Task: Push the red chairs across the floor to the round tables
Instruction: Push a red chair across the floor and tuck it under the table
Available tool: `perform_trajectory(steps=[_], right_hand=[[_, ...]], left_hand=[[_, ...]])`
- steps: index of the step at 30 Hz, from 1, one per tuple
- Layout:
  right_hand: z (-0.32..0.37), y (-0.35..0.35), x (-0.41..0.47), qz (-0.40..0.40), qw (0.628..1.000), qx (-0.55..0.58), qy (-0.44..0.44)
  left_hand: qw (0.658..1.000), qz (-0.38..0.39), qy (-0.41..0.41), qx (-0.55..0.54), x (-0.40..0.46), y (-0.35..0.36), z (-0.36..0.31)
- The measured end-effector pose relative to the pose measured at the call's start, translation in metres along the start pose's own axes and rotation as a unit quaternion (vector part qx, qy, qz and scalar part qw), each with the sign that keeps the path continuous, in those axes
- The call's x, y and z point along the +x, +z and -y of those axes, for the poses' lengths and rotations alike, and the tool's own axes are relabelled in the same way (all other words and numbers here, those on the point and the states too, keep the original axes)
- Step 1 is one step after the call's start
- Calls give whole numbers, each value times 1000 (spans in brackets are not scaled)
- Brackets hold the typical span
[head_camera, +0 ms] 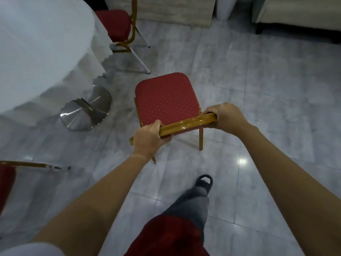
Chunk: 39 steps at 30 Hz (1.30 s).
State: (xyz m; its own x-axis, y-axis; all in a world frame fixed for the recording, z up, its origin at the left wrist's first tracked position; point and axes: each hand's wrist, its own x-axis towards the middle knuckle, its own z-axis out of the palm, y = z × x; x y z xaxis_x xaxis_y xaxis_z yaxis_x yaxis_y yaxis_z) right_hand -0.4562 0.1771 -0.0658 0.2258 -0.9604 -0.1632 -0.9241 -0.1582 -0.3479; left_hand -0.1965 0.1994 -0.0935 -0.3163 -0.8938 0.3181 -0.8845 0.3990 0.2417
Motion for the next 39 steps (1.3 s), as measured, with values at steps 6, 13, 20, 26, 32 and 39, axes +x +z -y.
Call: perform_trajectory(steps=[6,13,20,26,32,39], right_hand=[[-44,-19,10,2,999,-16,-38],[-121,-54,35,29,998,-26,-55],[-188,-82,64,55,989,-29,-134],[-246,-102,85,66,978,-29,-197],[-308,-128,97,87,958,-49,-270],[-374,-149,103,92,931,-52,-350]], left_hand=[[999,7,-39,-7,19,19,-31],[996,11,-86,5,64,48,-99],[989,6,-146,13,100,73,-150],[983,-21,-180,30,128,95,-199],[967,-35,-250,35,153,120,-268],[935,-24,-353,35,171,143,-357]])
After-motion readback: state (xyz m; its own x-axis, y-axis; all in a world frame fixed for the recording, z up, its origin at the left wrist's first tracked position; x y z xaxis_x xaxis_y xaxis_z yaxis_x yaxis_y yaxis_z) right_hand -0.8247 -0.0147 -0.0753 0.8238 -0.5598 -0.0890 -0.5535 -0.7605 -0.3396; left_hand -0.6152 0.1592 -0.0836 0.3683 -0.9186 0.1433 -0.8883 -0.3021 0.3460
